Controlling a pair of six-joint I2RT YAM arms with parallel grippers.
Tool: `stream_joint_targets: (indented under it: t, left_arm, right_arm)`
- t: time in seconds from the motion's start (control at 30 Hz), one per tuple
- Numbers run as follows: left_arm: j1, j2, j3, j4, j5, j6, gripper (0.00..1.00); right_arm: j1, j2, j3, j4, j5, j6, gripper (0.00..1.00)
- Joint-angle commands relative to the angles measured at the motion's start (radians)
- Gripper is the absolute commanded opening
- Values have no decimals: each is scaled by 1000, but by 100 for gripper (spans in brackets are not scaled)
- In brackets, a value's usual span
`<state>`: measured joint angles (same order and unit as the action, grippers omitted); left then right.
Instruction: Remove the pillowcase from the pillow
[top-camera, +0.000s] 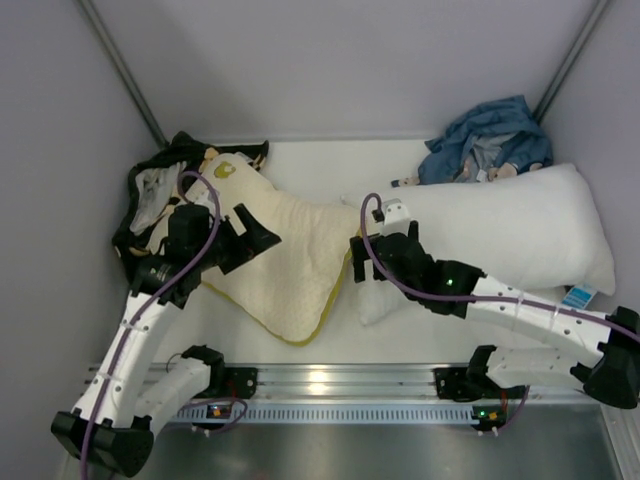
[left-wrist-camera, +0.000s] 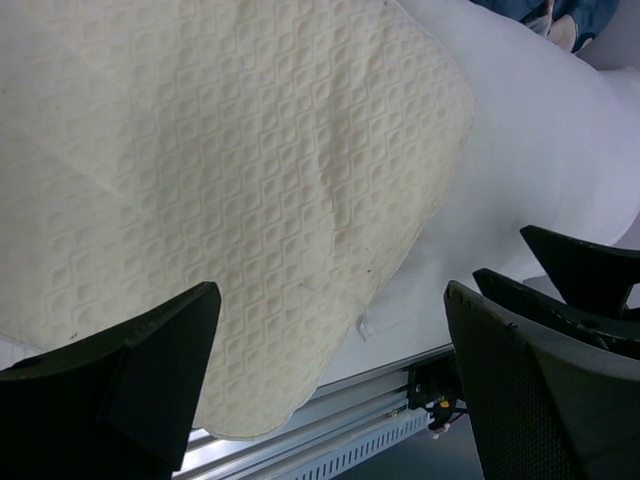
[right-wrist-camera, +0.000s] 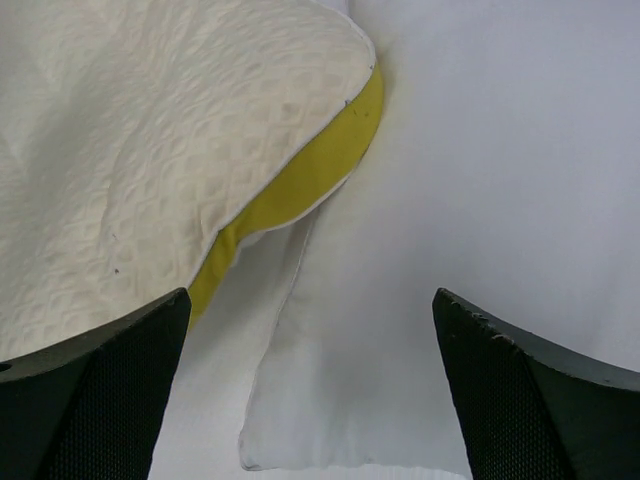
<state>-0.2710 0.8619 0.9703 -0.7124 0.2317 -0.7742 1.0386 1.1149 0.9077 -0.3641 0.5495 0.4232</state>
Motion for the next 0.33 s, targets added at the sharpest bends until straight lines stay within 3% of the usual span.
stream_joint_targets:
  t: [0.0, 0.23, 0.3]
  left_arm:
    - [-4, -29, -12, 17, 44, -11, 99]
    - [-4, -110, -57, 34, 127, -34, 99]
    - [-5, -145, -122, 112, 219, -49, 99]
  right_arm:
    - [3, -61, -1, -47, 60, -15, 99]
    - [20, -292, -127, -53, -2, 26, 100]
    - [24, -407, -199, -18, -64, 11, 99]
